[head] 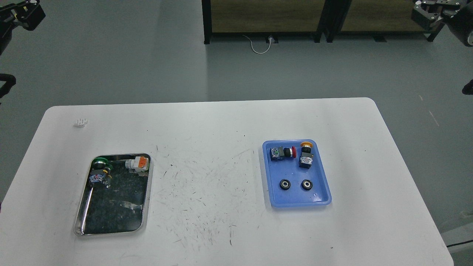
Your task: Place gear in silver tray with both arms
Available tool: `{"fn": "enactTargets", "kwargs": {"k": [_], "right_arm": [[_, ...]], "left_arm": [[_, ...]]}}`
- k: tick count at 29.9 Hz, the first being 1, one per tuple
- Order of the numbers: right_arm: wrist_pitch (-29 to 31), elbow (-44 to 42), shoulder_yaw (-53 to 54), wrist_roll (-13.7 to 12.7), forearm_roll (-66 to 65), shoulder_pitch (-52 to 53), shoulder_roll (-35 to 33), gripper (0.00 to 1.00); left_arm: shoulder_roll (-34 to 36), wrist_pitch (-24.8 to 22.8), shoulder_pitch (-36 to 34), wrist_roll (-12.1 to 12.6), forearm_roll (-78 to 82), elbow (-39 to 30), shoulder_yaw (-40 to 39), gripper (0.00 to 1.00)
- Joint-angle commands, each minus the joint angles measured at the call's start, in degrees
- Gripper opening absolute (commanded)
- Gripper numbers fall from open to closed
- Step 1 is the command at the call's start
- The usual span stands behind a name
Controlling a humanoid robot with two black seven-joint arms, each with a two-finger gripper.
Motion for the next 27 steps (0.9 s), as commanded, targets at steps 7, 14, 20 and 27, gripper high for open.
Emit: {"fn": "enactTargets", "kwargs": {"k": [7,14,20,27], "right_arm": [[-0.4,-6.9,-0.1,0.0,0.0,0.8,1.2,1.0],[-0.5,-6.8,-0.2,0.1,0.0,0.8,1.5,1.0],[-0.3,-6.8,-1.0,-1.1,-0.2,0.8,1.2,1.0],[2.4,-6.1,-0.7,0.1,-1.0,-1.5,0.8,1.0]], "left_arm": [[0.1,2.6,-1.2,-0.4,-0.4,-0.1,-1.1,1.0],[1.8,-1.5,-1.0,-3.5,-0.7,-0.1,-3.7,1.0],[1.7,-7.1,-0.1,-4.0,-0.6,-0.3,-3.3,1.0],[-1.7,-9.8,0.9,-10.2,-0.1,-0.3,-3.0,1.0]]}}
